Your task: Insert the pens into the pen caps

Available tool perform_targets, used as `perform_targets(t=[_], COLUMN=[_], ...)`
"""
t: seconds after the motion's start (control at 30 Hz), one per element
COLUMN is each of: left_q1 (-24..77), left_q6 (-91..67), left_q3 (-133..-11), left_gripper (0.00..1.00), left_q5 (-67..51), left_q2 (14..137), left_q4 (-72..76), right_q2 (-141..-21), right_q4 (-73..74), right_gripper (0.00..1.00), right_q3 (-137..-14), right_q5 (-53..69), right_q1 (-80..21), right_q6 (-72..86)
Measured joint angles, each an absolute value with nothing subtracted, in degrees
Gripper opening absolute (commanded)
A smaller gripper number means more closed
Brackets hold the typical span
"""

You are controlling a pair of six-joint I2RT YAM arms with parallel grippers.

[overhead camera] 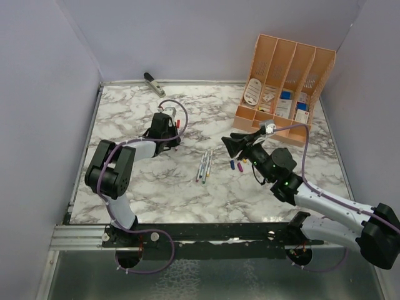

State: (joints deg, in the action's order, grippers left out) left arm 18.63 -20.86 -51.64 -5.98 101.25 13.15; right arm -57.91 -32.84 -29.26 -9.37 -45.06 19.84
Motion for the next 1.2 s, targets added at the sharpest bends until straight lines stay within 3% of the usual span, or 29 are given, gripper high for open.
perform_targets(t=[0.03,0.13,0.23,0.27,0.3,0.33,0.43,0.67,0.93,1.2], left_q1=[18.3,17.4,16.8,16.7,16.6,16.6,16.5,16.2,16.2,18.7], left_q6=[-20.9,-20.8,-20.7,-20.7,-20.7,-20.6,-20.6,-20.6,-20.8,-20.2], left_q3=[-51.9,-53.4,-55.3,-55.8,-56.1,-56.4,-56.9,-57.5,-56.1,-46.5], left_gripper=[0.06,0.1,0.19,0.26,0.31,0.36,0.65,0.8,0.78,0.75], left_q5=[-5.9,-5.6,-5.5,-5.5,-5.5,-5.4,-5.1,-4.5,-3.8,-3.8], left_q2=[101.8,103.5,104.7,105.1,105.4,105.7,106.0,106.0,103.5,89.4], left_q4=[12.4,10.3,9.5,9.4,9.3,9.3,9.5,10.1,9.4,11.2], right_q2=[-57.9,-58.0,-58.4,-58.5,-58.7,-58.7,-58.8,-60.1,-59.2,-57.4], right_q4=[-32.8,-32.5,-31.9,-31.6,-31.2,-30.9,-30.5,-30.4,-31.9,-35.6], right_gripper=[0.43,0.58,0.78,0.91,0.96,0.97,0.97,0.99,0.99,0.99], right_q3=[-29.3,-29.3,-29.3,-29.3,-29.3,-29.3,-29.3,-29.2,-28.4,-25.7], right_q5=[-9.6,-10.1,-10.5,-10.7,-11.0,-11.2,-12.1,-12.5,-14.8,-20.6], right_q1=[-45.1,-45.1,-45.1,-45.1,-45.1,-45.1,-45.1,-45.1,-45.1,-45.1], right_q6=[19.9,20.1,20.8,21.0,21.3,21.9,22.9,23.4,23.6,23.7])
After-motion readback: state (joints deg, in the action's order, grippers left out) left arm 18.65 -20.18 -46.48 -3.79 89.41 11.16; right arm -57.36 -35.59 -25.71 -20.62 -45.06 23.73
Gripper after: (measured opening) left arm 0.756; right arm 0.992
